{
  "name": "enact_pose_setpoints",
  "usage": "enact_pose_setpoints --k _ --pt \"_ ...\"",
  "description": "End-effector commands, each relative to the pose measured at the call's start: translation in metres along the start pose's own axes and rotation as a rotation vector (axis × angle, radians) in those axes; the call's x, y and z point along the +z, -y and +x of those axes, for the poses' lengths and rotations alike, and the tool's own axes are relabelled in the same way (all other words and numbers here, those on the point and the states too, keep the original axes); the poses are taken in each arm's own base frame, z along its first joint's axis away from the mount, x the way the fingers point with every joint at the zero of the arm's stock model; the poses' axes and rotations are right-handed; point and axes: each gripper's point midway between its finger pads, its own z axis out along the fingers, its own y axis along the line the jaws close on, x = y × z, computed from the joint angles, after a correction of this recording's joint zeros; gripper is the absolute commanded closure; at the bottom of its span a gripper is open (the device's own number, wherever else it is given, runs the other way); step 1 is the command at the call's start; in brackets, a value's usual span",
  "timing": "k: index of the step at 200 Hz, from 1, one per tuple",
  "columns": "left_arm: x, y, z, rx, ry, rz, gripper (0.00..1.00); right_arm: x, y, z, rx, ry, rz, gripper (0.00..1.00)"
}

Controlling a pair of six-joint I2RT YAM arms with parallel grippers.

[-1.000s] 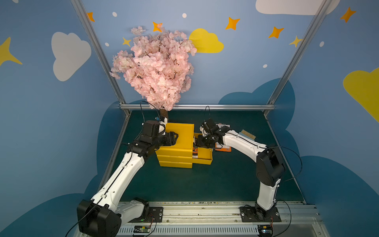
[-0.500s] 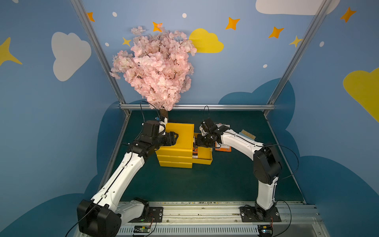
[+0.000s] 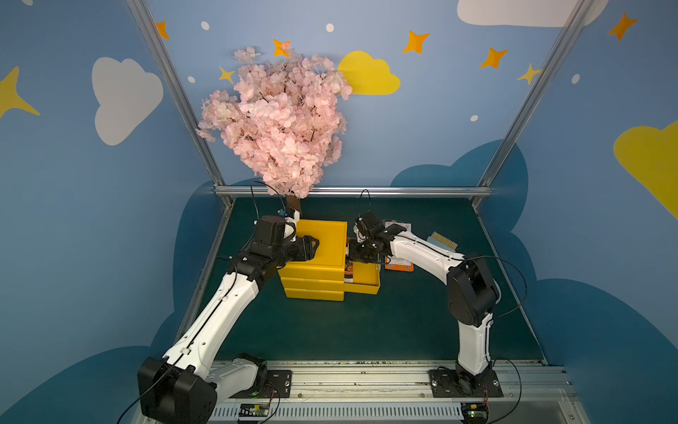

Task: Take the seed bags out of the drawer
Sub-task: Pick up the seed packet from the drawer.

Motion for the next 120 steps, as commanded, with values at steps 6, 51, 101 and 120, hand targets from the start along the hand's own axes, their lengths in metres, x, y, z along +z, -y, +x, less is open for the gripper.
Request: enact_pose_setpoints --k 6,51,101,120 --pt "0.011 -0.031 0.090 -0.103 -0.326 -0.103 0.33 0.008 0.002 0.015 0.001 -0.041 0.026 0.76" --pt "0.010 -0.031 0.091 -0.103 -0.327 -0.103 0.33 0.004 0.007 0.016 0.009 -0.025 0.050 0.74" --pt "0.011 -0.031 0.091 -0.107 -0.328 -0.100 0.33 -0.008 0.006 0.013 -0.002 -0.005 0.063 0.70" --pt "0.011 -0.031 0.091 -0.106 -0.326 -0.101 0.33 -0.009 0.009 0.013 0.000 -0.001 0.075 0.69"
